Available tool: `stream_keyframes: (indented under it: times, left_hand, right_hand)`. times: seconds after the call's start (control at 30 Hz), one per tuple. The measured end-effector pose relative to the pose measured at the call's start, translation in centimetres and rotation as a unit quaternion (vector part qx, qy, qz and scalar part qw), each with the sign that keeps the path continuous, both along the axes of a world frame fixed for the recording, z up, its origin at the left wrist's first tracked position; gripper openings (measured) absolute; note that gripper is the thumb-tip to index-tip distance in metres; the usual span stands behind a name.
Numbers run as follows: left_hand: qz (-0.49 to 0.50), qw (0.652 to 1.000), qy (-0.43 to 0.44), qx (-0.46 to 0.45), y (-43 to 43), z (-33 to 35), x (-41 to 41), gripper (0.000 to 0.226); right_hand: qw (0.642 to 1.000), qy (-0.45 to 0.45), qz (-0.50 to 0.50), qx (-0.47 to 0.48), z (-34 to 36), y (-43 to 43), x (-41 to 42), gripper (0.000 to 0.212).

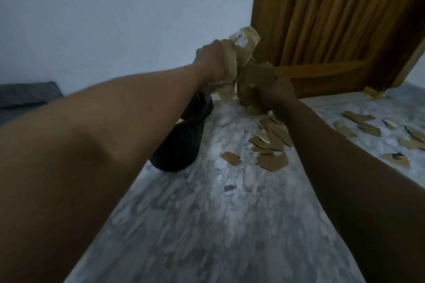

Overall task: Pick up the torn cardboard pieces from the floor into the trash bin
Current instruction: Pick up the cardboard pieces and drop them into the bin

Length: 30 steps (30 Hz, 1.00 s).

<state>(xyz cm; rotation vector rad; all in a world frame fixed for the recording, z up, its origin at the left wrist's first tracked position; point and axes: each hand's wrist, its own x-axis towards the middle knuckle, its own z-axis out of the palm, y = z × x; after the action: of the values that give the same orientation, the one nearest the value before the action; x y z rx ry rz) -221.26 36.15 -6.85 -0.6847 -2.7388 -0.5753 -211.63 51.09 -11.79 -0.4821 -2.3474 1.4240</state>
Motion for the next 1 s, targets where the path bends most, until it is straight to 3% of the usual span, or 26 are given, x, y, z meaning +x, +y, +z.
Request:
stream_keyframes:
  times: [0.2, 0.33, 0.43, 0.5, 0.57, 0.73, 0.87, 1.0]
  left_hand:
    - [0.167, 0.986, -0.005, 0.028, -8.9, 0.9, -4.4, 0.045]
    - [0.233, 0.952, -0.130, 0.152, -14.9, -2.4, -7.3, 0.055]
    - [0.203, 0.935, -0.214, 0.196, -17.4, -4.8, -8.5, 0.075]
    - [0.207, 0.930, -0.251, 0.173, -17.4, -5.8, -9.3, 0.072]
    - [0.224, 0.925, -0.257, 0.169, -16.9, -6.1, -9.3, 0.073]
    - [0.267, 0.933, -0.201, 0.131, -14.0, -6.9, -9.0, 0.068]
    - [0.157, 0.979, -0.121, 0.046, -10.5, -6.5, -7.2, 0.068]
    - [0.104, 0.990, -0.100, 0.006, -6.5, -6.9, -5.3, 0.075]
  right_hand:
    - [0.995, 0.091, 0.037, -0.014, 2.0, -7.9, -5.7, 0.035]
    - [0.990, 0.127, 0.014, -0.055, 0.8, -13.2, -8.4, 0.045]
    - [0.996, 0.049, 0.047, -0.054, -0.5, -15.3, -10.7, 0.068]
    - [0.994, -0.046, 0.092, -0.045, -1.0, -15.7, -11.9, 0.097]
    - [0.991, -0.094, 0.098, -0.015, -1.0, -15.3, -12.4, 0.109]
    - [0.993, -0.070, 0.092, -0.021, -0.9, -11.6, -11.8, 0.087]
    - [0.994, -0.094, 0.050, -0.007, -0.5, -6.9, -8.6, 0.063]
    - [0.992, -0.118, 0.028, 0.024, 0.5, -1.4, -6.2, 0.050]
